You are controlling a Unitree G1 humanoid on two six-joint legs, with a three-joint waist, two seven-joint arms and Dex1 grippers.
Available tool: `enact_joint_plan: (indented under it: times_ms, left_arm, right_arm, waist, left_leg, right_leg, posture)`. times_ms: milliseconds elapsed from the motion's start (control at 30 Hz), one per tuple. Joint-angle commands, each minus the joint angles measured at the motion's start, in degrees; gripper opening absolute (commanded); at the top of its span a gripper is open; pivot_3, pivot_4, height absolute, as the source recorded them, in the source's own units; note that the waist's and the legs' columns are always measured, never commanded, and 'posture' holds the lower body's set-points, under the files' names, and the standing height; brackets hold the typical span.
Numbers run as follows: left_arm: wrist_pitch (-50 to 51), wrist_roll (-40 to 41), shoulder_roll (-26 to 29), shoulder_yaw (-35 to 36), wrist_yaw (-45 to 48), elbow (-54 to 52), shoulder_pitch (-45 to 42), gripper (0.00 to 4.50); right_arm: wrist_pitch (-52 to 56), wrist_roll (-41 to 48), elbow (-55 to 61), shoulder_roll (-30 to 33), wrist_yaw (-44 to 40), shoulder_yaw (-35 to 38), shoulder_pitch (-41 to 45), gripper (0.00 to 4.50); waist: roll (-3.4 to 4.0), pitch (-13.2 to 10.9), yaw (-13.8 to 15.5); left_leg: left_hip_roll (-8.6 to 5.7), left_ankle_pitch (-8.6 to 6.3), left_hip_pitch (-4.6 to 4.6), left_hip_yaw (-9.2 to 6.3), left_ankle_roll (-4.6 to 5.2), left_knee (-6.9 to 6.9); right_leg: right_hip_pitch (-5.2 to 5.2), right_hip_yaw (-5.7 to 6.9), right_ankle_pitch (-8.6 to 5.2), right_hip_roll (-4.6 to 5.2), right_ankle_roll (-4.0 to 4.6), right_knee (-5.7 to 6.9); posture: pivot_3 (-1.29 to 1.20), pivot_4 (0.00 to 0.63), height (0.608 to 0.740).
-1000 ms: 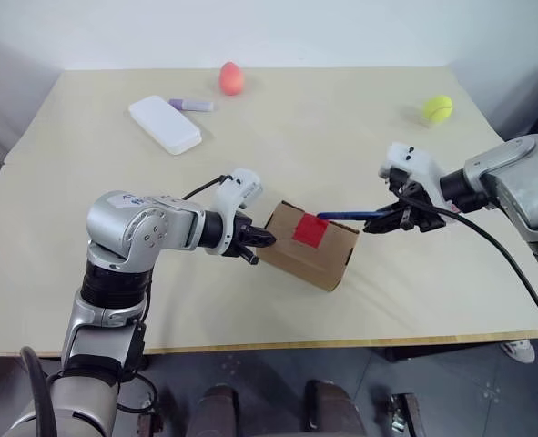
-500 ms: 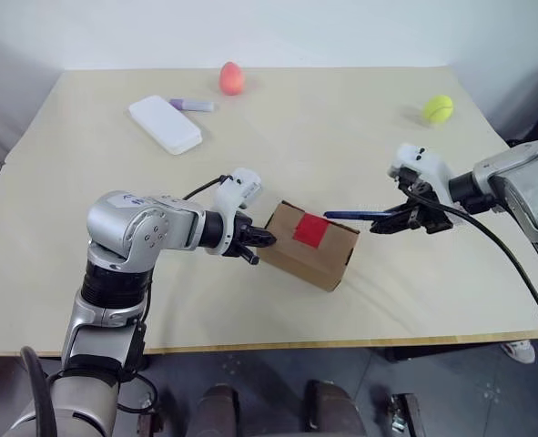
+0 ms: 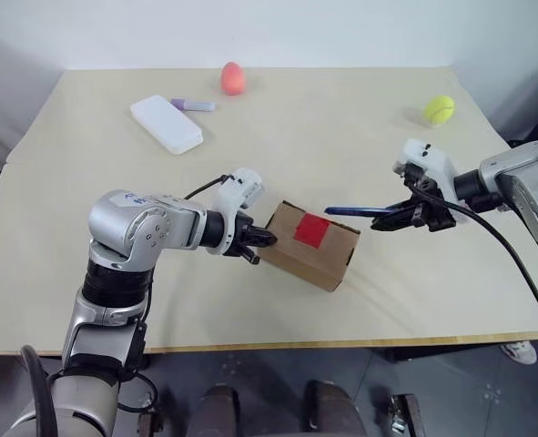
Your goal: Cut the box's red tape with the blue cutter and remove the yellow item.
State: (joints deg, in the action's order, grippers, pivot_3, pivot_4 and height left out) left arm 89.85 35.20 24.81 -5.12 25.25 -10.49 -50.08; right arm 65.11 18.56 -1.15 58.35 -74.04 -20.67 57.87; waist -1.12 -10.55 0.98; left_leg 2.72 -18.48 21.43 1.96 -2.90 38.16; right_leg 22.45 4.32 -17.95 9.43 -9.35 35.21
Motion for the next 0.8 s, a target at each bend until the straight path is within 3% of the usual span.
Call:
enact_joint_plan:
  times_ms: [33, 500, 800]
  left_arm:
    - [1.1, -2.3, 0.3, -2.2, -1.6, 2.0, 1.2, 0.00]
    - [1.2, -2.4, 0.0, -2.1, -1.8, 2.2, 1.1, 0.00]
    - [1.1, -2.4, 0.0, -2.4, -1.7, 2.2, 1.1, 0.00]
  right_arm:
    - [-0.1, 0.4, 1.7, 0.9, 0.2, 1.7, -0.1, 0.17]
    - [-1.6, -0.5, 2.1, 1.6, -0.2, 0.2, -2.8, 0.17]
    - [-2.3, -2.0, -0.1, -1.5, 0.1, -1.9, -0.6, 0.17]
  waist:
    - [0.00, 0.0, 0.1]
    - [0.00, 0.0, 0.2]
    - [0.00, 0.0, 0.2]
  left_leg:
    - [0.00, 0.00, 0.00, 0.00, 0.00, 0.00]
    - [0.00, 0.00, 0.00, 0.00, 0.00, 0.01]
    - [0.00, 0.00, -0.02, 0.00, 0.00, 0.02]
  right_leg:
    - [0.00, 0.00, 0.00, 0.00, 0.00, 0.00]
    - [0.00, 0.00, 0.00, 0.00, 0.00, 0.00]
    - [-0.01, 0.00, 0.00, 0.00, 0.00, 0.02]
  posture:
    - [0.00, 0.150, 0.740]
    - [0.00, 0.150, 0.740]
    - [0.00, 0.150, 0.740]
